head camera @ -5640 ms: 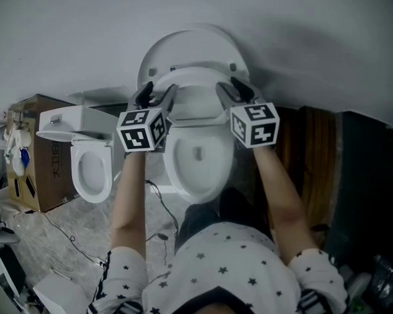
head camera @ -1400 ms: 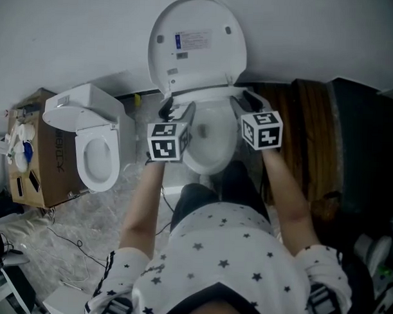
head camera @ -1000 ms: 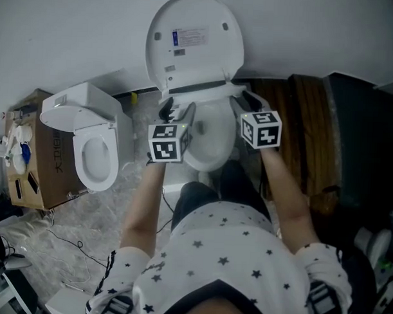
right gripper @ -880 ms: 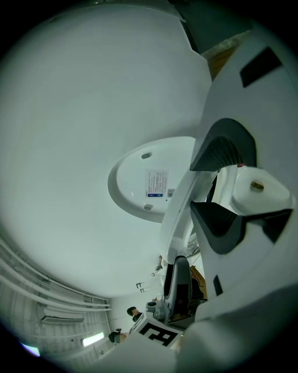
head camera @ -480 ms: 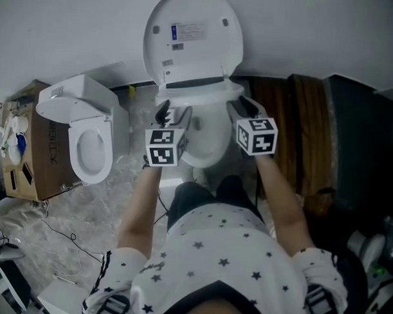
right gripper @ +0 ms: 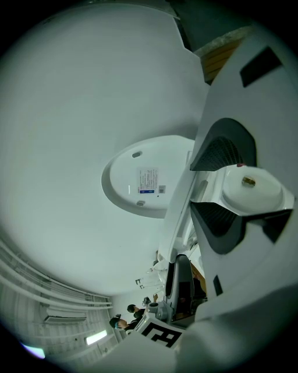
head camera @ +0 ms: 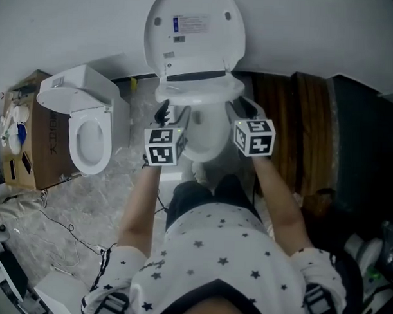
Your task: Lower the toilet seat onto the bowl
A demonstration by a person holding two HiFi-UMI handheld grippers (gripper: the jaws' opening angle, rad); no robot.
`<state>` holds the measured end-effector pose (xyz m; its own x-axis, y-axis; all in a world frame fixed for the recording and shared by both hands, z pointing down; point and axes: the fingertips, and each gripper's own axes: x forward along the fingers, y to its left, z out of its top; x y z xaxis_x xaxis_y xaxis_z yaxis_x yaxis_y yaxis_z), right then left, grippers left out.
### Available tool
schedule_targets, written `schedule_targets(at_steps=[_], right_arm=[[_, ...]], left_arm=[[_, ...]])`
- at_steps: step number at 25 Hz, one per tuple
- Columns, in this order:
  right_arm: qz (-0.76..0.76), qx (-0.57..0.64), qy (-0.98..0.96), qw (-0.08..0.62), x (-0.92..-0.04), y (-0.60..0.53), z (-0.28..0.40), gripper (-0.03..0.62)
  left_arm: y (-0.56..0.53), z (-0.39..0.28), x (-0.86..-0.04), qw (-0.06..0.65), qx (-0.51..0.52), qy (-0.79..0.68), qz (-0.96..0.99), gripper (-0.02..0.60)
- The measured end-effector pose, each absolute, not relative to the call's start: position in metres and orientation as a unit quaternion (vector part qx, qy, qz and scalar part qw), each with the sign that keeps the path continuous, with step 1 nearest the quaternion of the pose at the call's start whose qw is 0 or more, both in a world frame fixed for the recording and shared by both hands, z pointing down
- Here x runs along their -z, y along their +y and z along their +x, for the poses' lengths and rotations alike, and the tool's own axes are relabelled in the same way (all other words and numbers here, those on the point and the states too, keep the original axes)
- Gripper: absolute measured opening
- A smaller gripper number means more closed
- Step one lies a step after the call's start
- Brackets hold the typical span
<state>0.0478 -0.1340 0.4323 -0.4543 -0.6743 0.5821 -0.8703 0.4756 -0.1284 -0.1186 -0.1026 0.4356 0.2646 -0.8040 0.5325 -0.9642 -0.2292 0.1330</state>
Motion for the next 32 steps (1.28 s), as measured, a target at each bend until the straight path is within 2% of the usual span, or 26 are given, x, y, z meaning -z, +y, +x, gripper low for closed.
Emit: schedule_targets(at_steps=[32], right_arm=[[0.447, -0.225, -0.829, 0.251, -0.470, -0.084, 0.057, 0.176]], left_arm=[[-0.051, -0.108, -0.472, 0.245, -0.188, -0.579, 0.755, 0.259]])
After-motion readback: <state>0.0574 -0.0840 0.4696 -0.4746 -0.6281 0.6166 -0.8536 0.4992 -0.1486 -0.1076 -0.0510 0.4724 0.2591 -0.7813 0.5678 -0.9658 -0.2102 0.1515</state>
